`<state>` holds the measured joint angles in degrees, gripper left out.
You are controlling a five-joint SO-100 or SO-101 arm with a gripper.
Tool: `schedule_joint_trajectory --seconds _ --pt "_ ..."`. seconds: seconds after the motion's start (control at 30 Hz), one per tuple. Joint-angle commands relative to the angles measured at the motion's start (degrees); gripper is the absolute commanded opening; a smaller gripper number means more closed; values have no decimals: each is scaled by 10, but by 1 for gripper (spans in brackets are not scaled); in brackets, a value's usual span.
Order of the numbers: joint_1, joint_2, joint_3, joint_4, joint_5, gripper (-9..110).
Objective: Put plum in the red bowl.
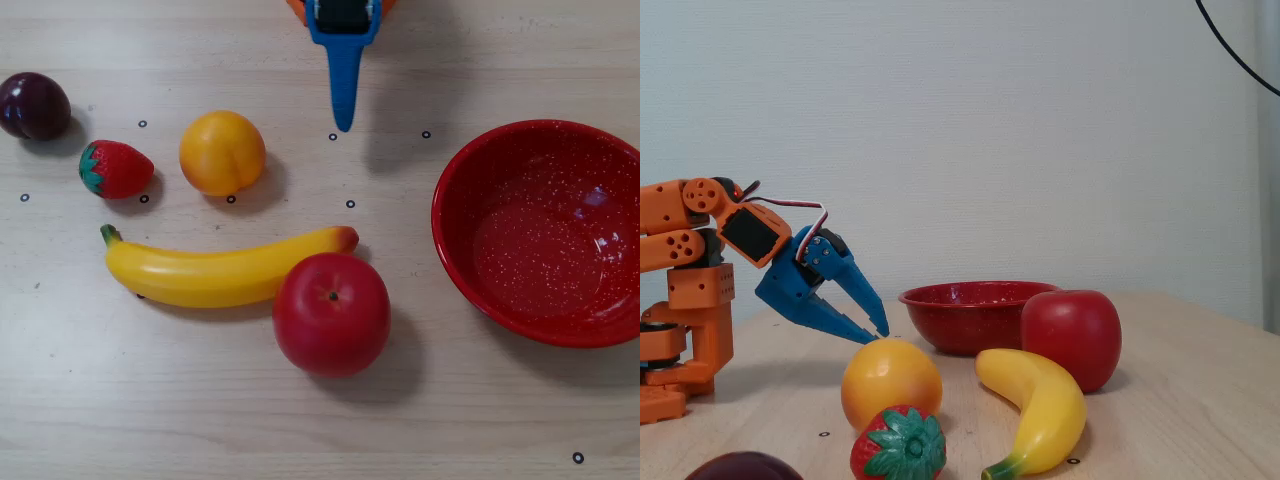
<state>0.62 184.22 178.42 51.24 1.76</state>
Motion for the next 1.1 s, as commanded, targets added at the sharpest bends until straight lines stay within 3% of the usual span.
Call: schedule_joint_trajectory --seconds 0.0,0.5,1.07 --pt "-15 8 3 -6 -11 0" --pt "-27 -173 -105 -98 43 0" --pt "-135 -454 -484 109 112 0"
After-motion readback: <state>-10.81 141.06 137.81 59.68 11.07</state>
